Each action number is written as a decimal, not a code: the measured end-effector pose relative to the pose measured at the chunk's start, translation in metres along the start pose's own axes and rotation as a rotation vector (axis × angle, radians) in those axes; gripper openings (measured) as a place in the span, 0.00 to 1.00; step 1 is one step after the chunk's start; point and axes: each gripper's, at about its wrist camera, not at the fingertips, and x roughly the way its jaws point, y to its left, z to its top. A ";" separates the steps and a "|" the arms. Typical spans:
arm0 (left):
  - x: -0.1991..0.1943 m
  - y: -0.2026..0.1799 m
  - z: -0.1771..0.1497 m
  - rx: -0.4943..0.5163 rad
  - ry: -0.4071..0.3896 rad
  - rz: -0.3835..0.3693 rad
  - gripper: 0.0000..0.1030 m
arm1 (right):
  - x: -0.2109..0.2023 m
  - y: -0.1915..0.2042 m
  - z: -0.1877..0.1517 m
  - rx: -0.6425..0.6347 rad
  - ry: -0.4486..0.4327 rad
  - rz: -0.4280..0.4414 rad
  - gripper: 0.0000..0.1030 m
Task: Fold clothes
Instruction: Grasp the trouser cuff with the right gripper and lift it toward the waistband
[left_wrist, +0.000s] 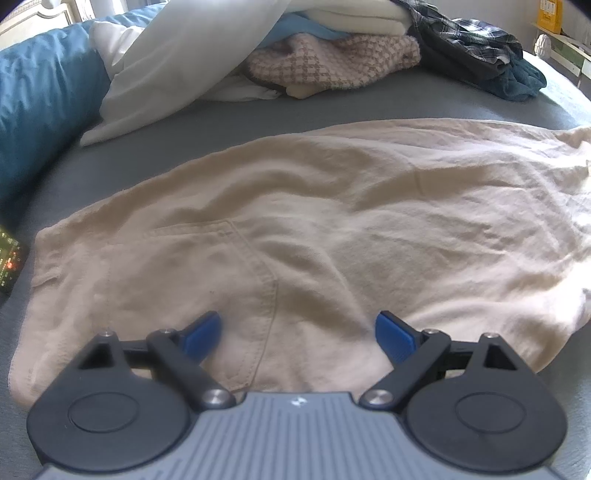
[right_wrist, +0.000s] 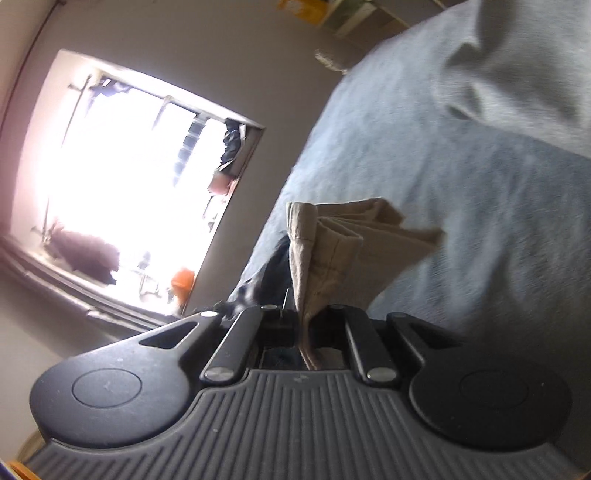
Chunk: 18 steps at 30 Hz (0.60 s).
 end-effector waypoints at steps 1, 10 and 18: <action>0.000 0.000 0.000 0.000 -0.001 -0.002 0.89 | 0.001 0.006 -0.002 -0.012 0.003 0.008 0.03; -0.001 0.002 0.002 -0.001 0.017 -0.009 0.90 | -0.010 0.057 -0.028 -0.101 0.047 0.079 0.03; 0.005 0.002 -0.005 -0.015 0.041 -0.002 0.90 | -0.008 0.103 -0.069 -0.203 0.119 0.149 0.03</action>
